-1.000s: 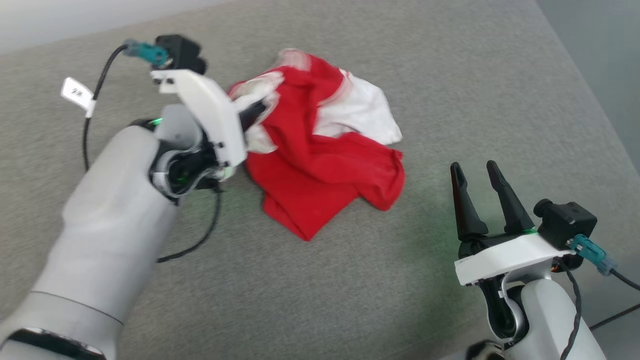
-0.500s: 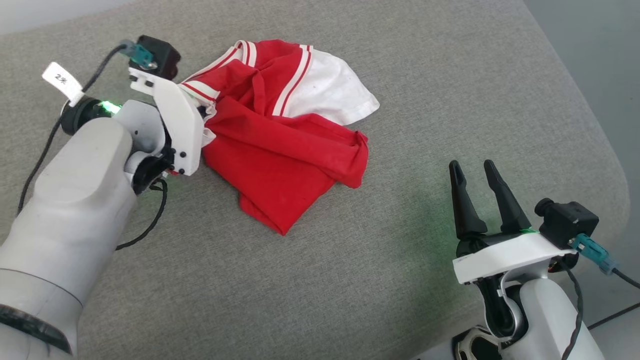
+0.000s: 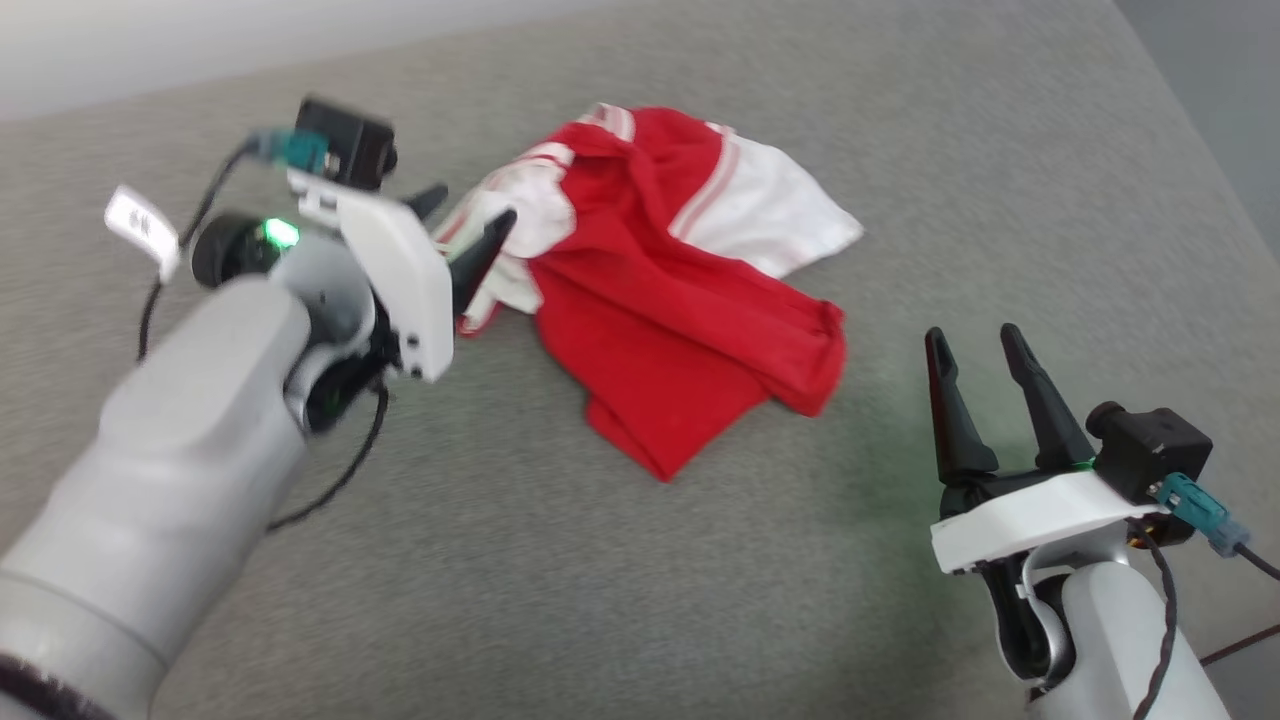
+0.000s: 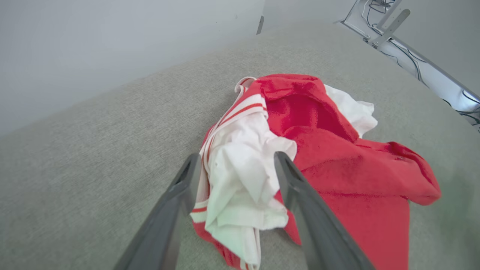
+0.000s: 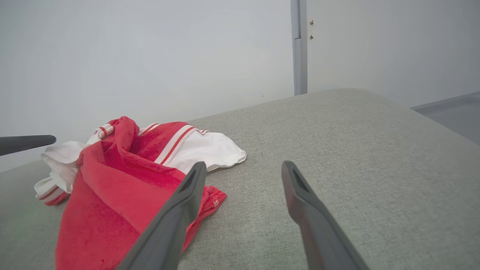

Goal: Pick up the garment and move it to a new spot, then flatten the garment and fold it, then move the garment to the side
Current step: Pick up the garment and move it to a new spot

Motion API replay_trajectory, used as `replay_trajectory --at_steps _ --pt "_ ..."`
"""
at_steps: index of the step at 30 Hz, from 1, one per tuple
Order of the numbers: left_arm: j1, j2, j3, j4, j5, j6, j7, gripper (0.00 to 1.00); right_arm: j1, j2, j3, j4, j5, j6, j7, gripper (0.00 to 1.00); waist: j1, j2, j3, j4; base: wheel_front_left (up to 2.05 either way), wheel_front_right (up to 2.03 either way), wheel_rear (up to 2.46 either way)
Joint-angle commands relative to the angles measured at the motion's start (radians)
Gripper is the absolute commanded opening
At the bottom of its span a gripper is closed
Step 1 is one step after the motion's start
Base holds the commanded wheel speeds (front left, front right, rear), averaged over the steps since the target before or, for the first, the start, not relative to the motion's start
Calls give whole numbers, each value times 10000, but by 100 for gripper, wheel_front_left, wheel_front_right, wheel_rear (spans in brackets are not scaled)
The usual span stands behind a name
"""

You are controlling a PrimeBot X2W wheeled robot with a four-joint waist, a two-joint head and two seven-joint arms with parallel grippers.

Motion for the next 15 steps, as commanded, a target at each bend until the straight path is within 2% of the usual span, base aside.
replay_trajectory --at_steps 1,6,11,15 --pt "356 78 -64 -130 -99 33 -317 100 103 -87 -28 -18 -102 -3 -48 100 -1 0 -461 571 0 0 0" --pt "1588 230 165 -132 -656 32 -1869 100 224 -375 34 35 -257 -3 -48 100 -1 0 -884 1226 0 0 0" --pt "3151 -34 665 271 -1225 98 -3558 100 439 -740 -59 82 -340 -3 -48 100 -1 0 -1248 1861 0 0 0" --pt "4286 -323 1202 478 -1363 179 -4105 100 600 -1040 -234 91 -382 -3 -46 100 -1 0 -1450 2347 0 0 0"
